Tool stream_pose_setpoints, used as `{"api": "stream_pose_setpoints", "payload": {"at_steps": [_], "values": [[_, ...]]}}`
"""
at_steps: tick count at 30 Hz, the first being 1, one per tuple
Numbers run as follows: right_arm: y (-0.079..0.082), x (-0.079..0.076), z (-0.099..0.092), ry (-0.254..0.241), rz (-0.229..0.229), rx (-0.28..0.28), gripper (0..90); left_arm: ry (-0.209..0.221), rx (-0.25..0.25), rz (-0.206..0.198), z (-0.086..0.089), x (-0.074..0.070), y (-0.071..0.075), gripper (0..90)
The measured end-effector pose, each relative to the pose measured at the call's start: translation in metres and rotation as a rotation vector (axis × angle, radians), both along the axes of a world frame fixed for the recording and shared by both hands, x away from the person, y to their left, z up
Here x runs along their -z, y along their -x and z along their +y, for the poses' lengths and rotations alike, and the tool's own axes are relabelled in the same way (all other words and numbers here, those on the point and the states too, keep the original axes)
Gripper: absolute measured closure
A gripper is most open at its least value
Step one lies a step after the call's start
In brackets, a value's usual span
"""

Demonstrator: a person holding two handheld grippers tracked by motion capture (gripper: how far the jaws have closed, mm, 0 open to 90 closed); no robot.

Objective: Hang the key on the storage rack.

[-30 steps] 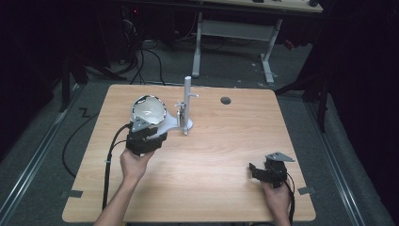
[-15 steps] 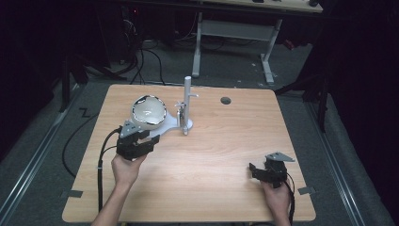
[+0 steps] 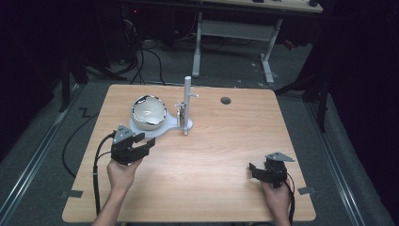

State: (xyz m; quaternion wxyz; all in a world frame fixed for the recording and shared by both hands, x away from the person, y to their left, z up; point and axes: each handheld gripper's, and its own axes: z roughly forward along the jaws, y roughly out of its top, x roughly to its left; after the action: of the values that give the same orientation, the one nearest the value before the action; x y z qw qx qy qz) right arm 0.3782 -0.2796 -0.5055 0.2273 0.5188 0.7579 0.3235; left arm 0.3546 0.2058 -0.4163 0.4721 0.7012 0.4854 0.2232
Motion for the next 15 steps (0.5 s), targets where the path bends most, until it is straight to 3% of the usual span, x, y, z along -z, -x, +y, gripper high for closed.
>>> {"api": "stream_pose_setpoints", "payload": {"at_steps": [15], "values": [[0.000,0.000,0.000,0.000,0.000,0.000,22.0,0.000,-0.019,-0.006,0.004,0.010,0.014,50.9]]}}
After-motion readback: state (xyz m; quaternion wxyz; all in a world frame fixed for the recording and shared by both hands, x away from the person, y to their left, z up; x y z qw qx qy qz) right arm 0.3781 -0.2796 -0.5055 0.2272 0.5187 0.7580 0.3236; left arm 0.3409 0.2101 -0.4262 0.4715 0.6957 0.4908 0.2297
